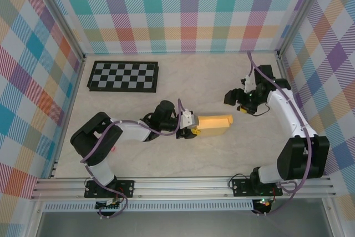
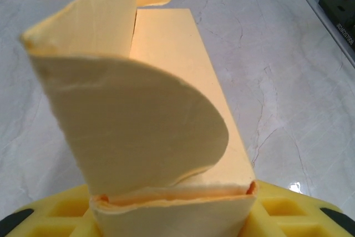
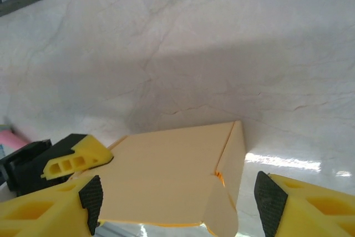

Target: Fold the paper box

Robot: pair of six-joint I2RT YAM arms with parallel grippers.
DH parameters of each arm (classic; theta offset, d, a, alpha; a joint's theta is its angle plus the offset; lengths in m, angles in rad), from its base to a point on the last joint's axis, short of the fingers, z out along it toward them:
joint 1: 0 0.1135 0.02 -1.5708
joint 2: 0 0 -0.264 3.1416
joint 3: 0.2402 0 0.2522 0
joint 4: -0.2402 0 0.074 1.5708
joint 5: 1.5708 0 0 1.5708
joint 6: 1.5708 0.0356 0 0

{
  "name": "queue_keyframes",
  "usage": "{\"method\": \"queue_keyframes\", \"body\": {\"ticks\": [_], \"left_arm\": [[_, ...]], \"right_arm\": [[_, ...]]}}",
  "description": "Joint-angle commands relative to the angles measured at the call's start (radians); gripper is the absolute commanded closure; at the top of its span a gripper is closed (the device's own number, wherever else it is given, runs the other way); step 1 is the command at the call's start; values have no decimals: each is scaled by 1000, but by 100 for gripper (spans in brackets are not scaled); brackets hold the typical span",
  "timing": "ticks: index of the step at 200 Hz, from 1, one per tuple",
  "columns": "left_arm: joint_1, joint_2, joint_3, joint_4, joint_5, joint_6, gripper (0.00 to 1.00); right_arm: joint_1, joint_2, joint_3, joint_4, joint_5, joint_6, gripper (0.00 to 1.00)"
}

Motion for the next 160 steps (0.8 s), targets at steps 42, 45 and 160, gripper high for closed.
{"method": "queue_keyframes", "body": {"ticks": [42,45,160], "left_arm": [[12,37,13,-41,-33,24,45],[11,37,15,-44,-34,23,45],[50,-340,-27,-283,-129,-176,4]], "right_arm": [[14,-43,-109,13,-100,29,26],[14,-45,-109,13,-101,27,26],[46,-29,-26,-24,-37,-22,35]]}}
